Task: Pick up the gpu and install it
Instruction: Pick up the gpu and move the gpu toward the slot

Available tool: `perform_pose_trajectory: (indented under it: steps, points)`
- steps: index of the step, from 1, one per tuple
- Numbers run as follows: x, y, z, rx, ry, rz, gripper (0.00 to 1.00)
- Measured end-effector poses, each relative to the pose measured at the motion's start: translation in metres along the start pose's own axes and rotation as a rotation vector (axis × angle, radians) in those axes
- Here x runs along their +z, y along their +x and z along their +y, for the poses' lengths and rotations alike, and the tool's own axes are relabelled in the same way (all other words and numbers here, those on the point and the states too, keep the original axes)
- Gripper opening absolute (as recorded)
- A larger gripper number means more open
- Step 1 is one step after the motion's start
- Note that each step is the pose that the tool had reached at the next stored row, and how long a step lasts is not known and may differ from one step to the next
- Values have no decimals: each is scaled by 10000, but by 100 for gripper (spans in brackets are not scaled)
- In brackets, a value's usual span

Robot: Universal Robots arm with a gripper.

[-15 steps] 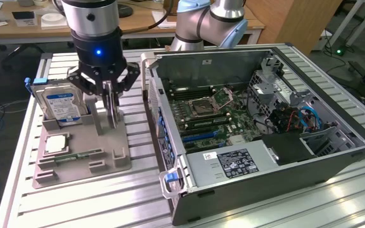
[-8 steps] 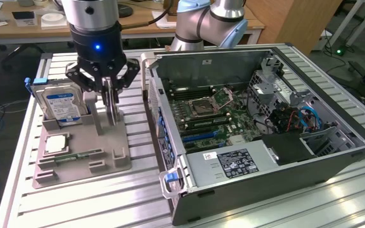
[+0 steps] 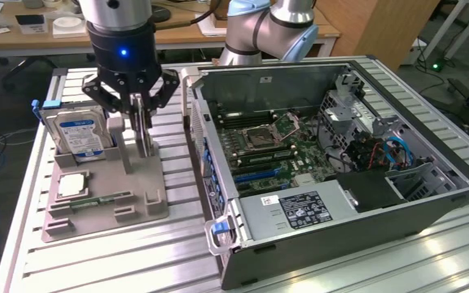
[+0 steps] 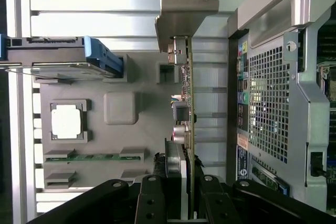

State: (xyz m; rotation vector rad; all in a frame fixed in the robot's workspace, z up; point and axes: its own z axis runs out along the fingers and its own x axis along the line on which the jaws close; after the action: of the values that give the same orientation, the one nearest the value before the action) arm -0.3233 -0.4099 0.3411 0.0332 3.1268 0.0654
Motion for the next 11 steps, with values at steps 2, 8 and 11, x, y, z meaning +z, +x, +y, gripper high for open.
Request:
perform_pose_trajectory:
  steps: [2, 8, 11]
  points:
    - [-29, 0, 1, 1, -1, 0, 28]
    - [-122, -2, 5, 0, -4, 0, 28]
    - [-170, -2, 7, 1, -4, 0, 28]
